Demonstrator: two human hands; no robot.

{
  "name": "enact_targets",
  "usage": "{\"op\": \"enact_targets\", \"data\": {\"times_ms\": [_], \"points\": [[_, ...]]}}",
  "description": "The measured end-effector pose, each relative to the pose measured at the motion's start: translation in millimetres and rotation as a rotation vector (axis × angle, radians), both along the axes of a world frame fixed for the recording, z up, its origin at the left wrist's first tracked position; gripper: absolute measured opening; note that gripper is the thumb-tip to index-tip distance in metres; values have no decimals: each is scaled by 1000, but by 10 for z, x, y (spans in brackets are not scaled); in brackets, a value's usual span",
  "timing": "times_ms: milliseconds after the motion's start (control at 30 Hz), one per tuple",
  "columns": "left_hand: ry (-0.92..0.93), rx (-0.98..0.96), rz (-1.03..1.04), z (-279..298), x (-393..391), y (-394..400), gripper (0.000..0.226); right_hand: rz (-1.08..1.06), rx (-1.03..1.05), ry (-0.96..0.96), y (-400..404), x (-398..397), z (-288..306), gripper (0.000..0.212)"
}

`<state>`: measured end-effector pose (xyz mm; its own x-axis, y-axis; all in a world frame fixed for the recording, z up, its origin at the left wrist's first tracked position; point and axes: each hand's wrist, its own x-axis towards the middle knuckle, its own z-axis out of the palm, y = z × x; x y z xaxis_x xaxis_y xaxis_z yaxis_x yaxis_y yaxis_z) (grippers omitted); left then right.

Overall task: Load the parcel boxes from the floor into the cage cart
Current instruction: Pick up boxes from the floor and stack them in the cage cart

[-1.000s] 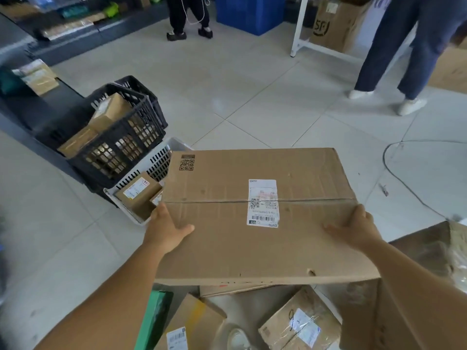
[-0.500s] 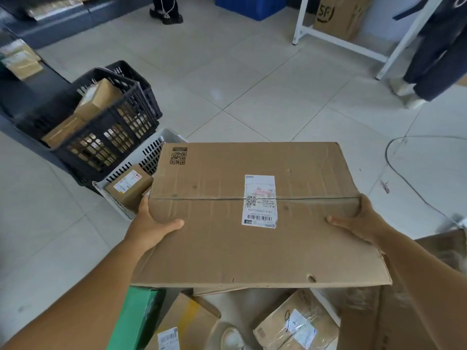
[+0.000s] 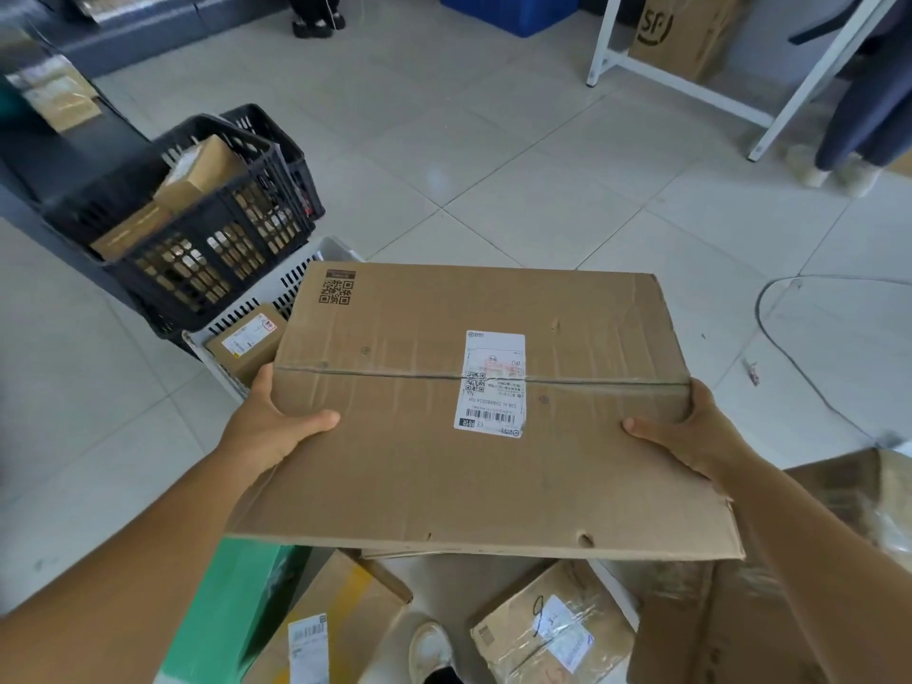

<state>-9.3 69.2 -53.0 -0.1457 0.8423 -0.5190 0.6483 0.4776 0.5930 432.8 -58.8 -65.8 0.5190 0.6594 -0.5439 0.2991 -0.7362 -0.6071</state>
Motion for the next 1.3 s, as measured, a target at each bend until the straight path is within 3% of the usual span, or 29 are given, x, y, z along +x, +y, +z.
{"op": "enact_targets", "data": {"times_ms": [133,300,433,800,1000,1133,1300], "points": [[-16,50,37,169,3,-216,117,28,22,-11,-75,24,158,125],[-36,117,117,525,-17,-639,116,97,83,-37,-135,39,470,103],[-42,191,189,825,-35,-1070,107,174,121,-65,-190,19,740,102],[4,325,406,1504,-207,-2343,106,363,249,-17,-475,-219,1491,101],[28,378,501,1745,-478,-2993,94,468,297,30,-694,-583,1746,92],[50,384,559,1847,-799,-3438,106,532,319,48,-854,-908,1818,93],[67,414,612,1989,-1161,-4058,93,611,339,72,-1102,-1348,1968,89]]}}
